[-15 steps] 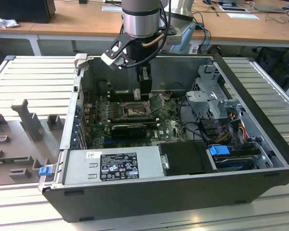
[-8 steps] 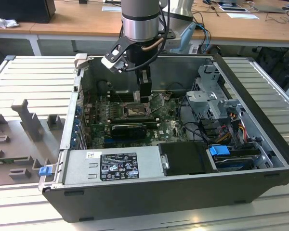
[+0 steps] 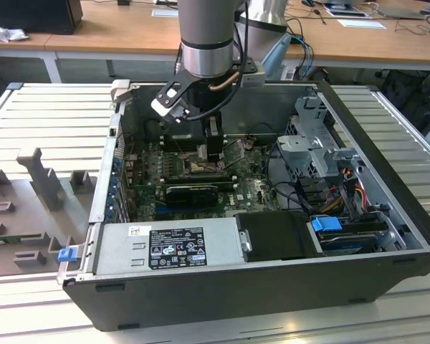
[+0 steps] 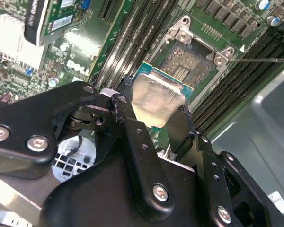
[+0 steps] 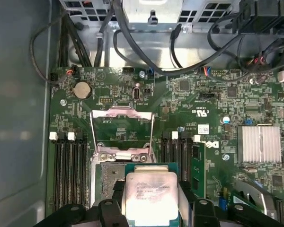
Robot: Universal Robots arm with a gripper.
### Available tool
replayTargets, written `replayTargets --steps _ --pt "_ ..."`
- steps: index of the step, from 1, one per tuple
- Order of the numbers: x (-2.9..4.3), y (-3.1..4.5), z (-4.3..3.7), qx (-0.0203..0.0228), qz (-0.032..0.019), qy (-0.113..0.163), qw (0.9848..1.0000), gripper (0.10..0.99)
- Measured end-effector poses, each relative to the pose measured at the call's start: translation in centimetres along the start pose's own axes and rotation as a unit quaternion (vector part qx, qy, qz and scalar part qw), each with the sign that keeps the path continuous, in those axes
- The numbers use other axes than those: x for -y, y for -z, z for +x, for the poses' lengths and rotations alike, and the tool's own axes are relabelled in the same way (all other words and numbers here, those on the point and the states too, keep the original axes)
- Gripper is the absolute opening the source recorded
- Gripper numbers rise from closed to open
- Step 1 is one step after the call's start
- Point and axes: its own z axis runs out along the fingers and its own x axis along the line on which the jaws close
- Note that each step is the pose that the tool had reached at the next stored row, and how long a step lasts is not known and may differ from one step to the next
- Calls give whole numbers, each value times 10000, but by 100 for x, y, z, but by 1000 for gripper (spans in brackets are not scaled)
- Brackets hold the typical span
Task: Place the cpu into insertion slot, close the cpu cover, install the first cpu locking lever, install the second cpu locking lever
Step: 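Place the cpu into insertion slot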
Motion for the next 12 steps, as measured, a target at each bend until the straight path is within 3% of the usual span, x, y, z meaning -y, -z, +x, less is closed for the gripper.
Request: replayTargets --steps 7,12 --pt "51 -89 90 -1 -3 15 10000 529" --pt "87 -143 112 -2 -4 16 10000 529"
